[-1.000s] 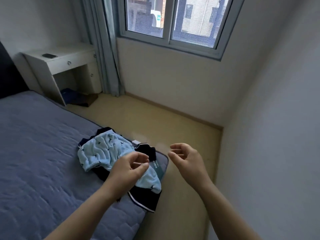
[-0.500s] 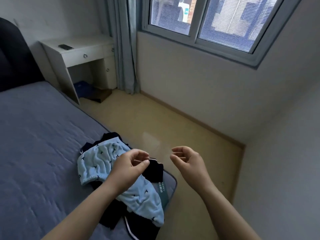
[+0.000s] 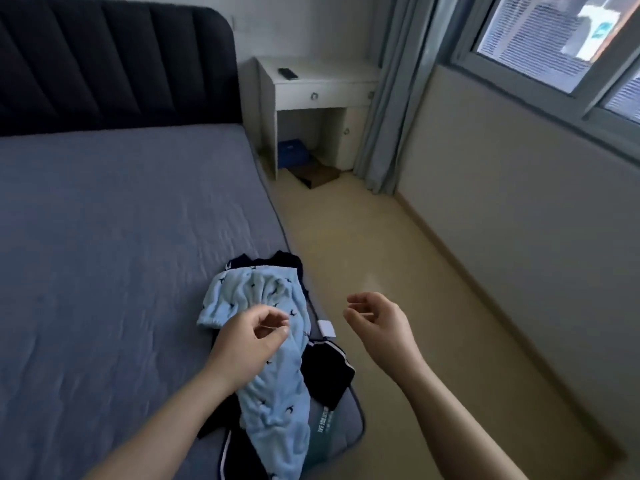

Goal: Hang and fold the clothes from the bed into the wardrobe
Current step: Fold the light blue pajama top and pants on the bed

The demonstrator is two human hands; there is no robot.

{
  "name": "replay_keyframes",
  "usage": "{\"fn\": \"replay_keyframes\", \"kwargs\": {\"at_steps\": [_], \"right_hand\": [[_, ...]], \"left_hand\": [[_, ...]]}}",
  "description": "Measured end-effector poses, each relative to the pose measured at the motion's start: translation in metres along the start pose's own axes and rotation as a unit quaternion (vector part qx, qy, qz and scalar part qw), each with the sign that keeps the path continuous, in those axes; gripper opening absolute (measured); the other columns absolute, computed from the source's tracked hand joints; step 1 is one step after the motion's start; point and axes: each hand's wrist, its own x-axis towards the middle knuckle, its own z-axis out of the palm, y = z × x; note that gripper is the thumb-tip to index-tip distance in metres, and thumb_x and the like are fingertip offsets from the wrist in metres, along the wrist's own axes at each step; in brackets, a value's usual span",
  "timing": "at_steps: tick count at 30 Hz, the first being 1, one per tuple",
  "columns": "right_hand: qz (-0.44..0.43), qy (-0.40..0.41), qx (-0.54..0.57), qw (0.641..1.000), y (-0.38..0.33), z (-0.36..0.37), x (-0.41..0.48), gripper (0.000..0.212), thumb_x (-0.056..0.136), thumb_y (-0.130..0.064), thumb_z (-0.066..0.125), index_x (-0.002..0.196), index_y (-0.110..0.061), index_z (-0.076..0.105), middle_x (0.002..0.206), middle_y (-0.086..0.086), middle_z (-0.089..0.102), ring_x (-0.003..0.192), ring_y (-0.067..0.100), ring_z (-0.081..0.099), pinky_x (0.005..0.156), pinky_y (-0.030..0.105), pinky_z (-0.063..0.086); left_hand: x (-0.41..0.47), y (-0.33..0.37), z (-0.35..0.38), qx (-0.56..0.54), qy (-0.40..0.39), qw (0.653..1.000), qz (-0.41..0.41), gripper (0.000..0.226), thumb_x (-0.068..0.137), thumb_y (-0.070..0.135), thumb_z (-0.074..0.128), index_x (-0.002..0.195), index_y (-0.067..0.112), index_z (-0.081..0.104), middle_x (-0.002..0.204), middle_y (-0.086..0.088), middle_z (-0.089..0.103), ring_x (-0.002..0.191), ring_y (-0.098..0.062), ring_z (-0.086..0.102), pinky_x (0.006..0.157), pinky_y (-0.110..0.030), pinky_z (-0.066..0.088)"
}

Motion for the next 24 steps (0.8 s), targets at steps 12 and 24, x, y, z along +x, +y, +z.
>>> {"fn": "replay_keyframes", "kwargs": {"at_steps": [12, 24], "right_hand": [[-0.016, -0.156, -0.029, 0.987, 0.023, 0.046, 0.07, 0.012, 0.086, -0.025, 0.064, 0.095, -0.032, 0.063, 0.083, -0.014, 0.067, 0.072, -0.011, 0.06, 0.054, 0.004, 0.043], [-0.021, -0.263, -0.102, 0.959, 0.035, 0.107, 0.128, 0.016, 0.088, -0.031, 0.061, 0.104, -0.031, 0.064, 0.087, -0.014, 0.067, 0.077, -0.005, 0.063, 0.062, 0.012, 0.048]], "left_hand": [[0.013, -0.049, 0.005, -0.054, 0.111, 0.988, -0.097, 0.012, 0.073, 0.025, 0.07, 0.085, 0.028, 0.069, 0.09, 0.003, 0.073, 0.086, -0.007, 0.067, 0.083, -0.03, 0.053], [0.041, -0.093, -0.008, -0.021, 0.194, 0.963, -0.184, 0.016, 0.083, 0.016, 0.07, 0.086, 0.031, 0.066, 0.086, 0.007, 0.072, 0.083, -0.004, 0.066, 0.076, -0.016, 0.049]]}}
